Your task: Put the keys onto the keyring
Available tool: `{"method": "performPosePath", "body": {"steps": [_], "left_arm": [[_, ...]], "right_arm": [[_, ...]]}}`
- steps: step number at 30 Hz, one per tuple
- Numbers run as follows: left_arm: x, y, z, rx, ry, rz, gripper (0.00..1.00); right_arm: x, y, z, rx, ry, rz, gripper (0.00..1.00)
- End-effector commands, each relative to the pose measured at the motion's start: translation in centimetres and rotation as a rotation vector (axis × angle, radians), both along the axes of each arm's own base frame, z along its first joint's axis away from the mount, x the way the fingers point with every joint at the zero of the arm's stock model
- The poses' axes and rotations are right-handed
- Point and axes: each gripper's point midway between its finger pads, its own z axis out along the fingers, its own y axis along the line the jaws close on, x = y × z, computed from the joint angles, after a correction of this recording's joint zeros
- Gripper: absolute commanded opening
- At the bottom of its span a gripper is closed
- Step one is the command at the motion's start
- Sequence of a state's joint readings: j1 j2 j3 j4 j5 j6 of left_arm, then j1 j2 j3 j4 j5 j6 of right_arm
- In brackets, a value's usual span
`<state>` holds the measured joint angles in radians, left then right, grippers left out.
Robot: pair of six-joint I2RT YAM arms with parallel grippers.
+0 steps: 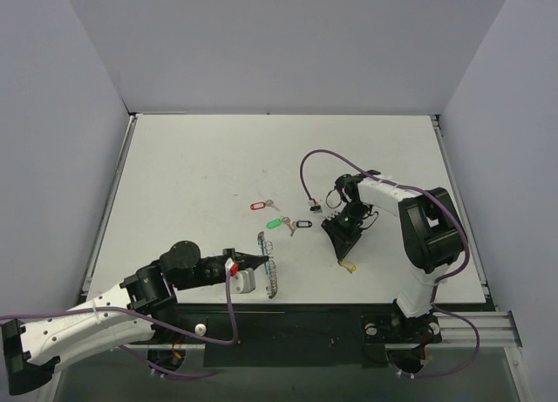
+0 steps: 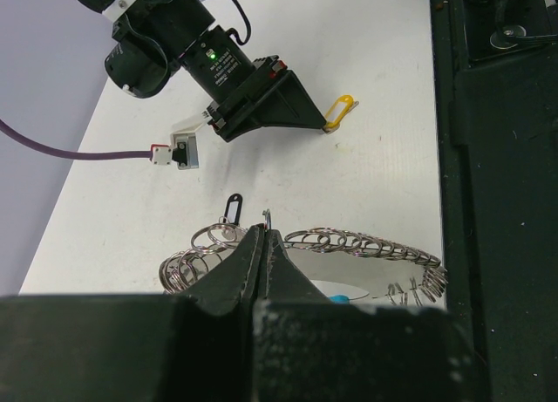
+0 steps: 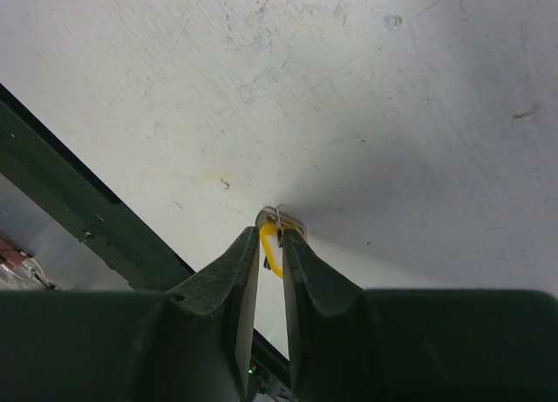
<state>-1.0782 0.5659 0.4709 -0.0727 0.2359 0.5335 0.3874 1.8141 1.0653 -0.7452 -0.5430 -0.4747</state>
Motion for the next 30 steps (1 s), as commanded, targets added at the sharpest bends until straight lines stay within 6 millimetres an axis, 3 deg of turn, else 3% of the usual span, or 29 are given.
{"method": "performPosePath", "body": {"steps": [1, 30], "left_arm": [[0.03, -0.28, 2.23, -0.063, -0.027, -0.007, 0.00], [0.04, -0.28, 2.26, -0.065, -0.025, -0.009, 0.00]], "right_arm": [[-0.75, 0.20, 0.85, 0.007, 0.043, 0.015, 0.15], [-0.98, 0.01, 0.22, -0.046, 0.041, 0.050, 0.11]]}}
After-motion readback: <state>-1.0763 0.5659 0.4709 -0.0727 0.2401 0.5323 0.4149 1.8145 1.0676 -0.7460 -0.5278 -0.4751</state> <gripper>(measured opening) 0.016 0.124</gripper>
